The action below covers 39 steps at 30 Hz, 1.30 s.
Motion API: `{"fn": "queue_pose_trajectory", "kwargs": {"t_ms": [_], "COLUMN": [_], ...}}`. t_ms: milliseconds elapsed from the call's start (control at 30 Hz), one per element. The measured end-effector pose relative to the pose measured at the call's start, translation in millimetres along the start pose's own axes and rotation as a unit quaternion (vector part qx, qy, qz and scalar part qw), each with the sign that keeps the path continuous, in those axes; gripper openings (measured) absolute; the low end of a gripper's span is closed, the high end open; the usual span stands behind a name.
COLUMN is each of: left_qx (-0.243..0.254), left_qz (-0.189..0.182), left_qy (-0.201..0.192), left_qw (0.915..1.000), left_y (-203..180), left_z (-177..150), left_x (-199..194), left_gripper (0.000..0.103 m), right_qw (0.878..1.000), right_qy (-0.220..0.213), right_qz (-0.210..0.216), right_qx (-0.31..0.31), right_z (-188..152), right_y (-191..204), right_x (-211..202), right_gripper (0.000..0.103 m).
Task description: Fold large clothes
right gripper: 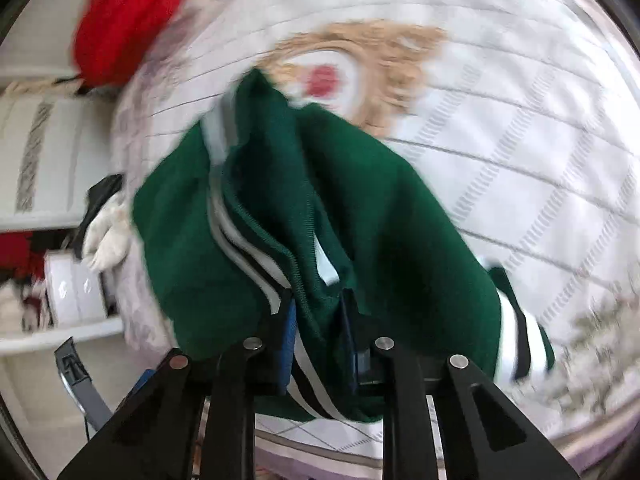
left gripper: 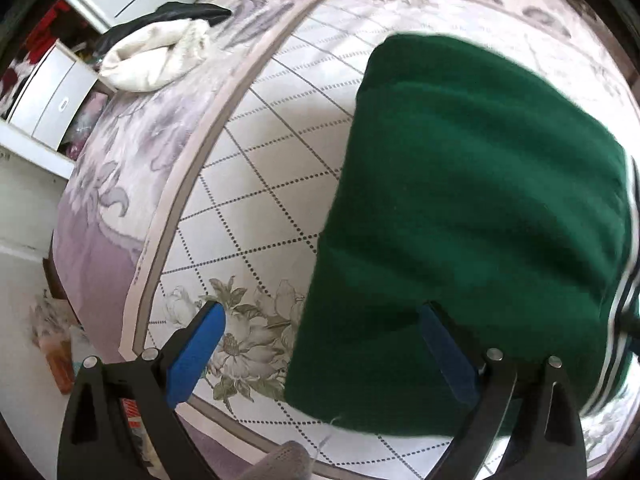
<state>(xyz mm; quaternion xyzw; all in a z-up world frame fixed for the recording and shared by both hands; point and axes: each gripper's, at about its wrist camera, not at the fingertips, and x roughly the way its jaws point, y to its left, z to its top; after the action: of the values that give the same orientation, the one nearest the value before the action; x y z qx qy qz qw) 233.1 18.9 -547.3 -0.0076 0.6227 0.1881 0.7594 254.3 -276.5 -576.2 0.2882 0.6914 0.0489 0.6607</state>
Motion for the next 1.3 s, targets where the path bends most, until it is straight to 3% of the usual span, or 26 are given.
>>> {"fn": "queue_pose_trajectory", "kwargs": {"t_ms": [67, 133, 233, 267, 300, 367, 533, 667, 700, 767, 800, 867, 933, 967, 1033, 1100, 1133, 1167, 1200, 1233, 1300], "left_qx": [0.003, 0.001, -0.013, -0.020, -0.027, -0.047, -0.073, -0.096, -0.100, -0.109, -0.113, -0.123, -0.130, -0.131, -0.134, -0.136, -0.134, -0.133, -0.132, -0.132, -0.135], "left_qz": [0.005, 0.010, 0.027, 0.034, 0.039, 0.050, 0.062, 0.054, 0.053, 0.048, 0.044, 0.032, 0.021, 0.018, 0.011, 0.009, 0.011, 0.014, 0.016, 0.019, 0.024], "left_qy": [0.007, -0.002, -0.018, -0.022, -0.024, -0.028, -0.019, -0.003, 0.000, 0.006, 0.008, 0.013, 0.018, 0.020, 0.022, 0.019, 0.017, 0.016, 0.014, 0.014, 0.013], "left_qw": [1.0000, 0.9999, 0.9994, 0.9990, 0.9986, 0.9972, 0.9952, 0.9939, 0.9935, 0.9928, 0.9926, 0.9919, 0.9912, 0.9910, 0.9907, 0.9905, 0.9908, 0.9909, 0.9910, 0.9910, 0.9905], "left_y": [1.3, 4.6, 12.3, 15.4, 17.0, 26.4, 47.1, 61.6, 63.0, 67.9, 68.8, 72.5, 75.1, 76.1, 78.8, 81.1, 81.9, 82.5, 83.5, 84.7, 88.0], "left_z": [2.3, 8.5, 25.1, 33.7, 40.1, 56.9, 83.7, 90.6, 91.2, 89.9, 89.1, 86.2, 83.2, 82.6, 80.8, 79.6, 79.4, 79.5, 79.2, 78.9, 78.4], "left_x": [4.0, -2.6, -9.2, -9.7, -10.3, -7.0, 15.1, 32.8, 34.8, 40.8, 42.2, 44.1, 45.0, 45.4, 45.2, 43.2, 42.2, 41.8, 41.7, 42.0, 42.6], "left_gripper": [0.098, 0.098, 0.098, 0.098, 0.098, 0.098, 0.098, 0.098, 0.098, 0.098, 0.098, 0.098, 0.098, 0.098, 0.098, 0.098, 0.098, 0.098, 0.098, 0.098, 0.098], "right_qw": [0.998, 0.996, 0.992, 0.989, 0.985, 0.974, 0.930, 0.906, 0.904, 0.913, 0.924, 0.961, 0.975, 0.974, 0.974, 0.976, 0.971, 0.965, 0.951, 0.940, 0.896], "right_qy": [0.051, 0.075, 0.046, 0.031, 0.022, 0.012, 0.033, 0.120, 0.131, 0.161, 0.162, 0.176, 0.207, 0.217, 0.208, 0.176, 0.153, 0.138, 0.120, 0.114, 0.131], "right_qz": [-0.022, -0.036, -0.076, -0.081, -0.083, -0.076, -0.072, -0.059, -0.064, -0.081, -0.078, -0.031, 0.034, 0.063, 0.078, 0.037, 0.020, 0.007, -0.017, -0.032, -0.080], "right_qx": [-0.007, -0.026, -0.091, -0.121, -0.152, -0.214, -0.358, -0.400, -0.401, -0.366, -0.337, -0.213, -0.074, -0.019, -0.033, -0.123, -0.181, -0.224, -0.283, -0.321, -0.417], "right_z": [6.7, 16.8, 34.5, 42.1, 50.2, 64.8, 95.5, 103.8, 107.1, 116.3, 121.3, 142.6, 156.1, 159.0, 159.6, 153.6, 148.8, 144.6, 134.0, 125.0, 104.0], "right_y": [-5.0, 2.5, 35.3, 53.5, 73.7, 119.7, 247.8, 324.9, 334.4, 335.7, 330.8, 305.9, 270.0, 254.5, 255.4, 275.9, 292.0, 303.0, 319.1, 328.8, 353.4], "right_x": [15.0, 7.4, -29.1, -40.5, -46.4, -45.4, 21.5, 111.0, 130.9, 162.5, 166.9, 170.4, 173.0, 172.2, 160.0, 138.5, 127.0, 119.7, 113.1, 112.5, 130.6], "right_gripper": [0.029, 0.034, 0.037, 0.046, 0.062, 0.071, 0.071, 0.071, 0.062, 0.015, 0.014, 0.012, 0.012, 0.012, 0.013, 0.031, 0.040, 0.064, 0.078, 0.079, 0.079]}}
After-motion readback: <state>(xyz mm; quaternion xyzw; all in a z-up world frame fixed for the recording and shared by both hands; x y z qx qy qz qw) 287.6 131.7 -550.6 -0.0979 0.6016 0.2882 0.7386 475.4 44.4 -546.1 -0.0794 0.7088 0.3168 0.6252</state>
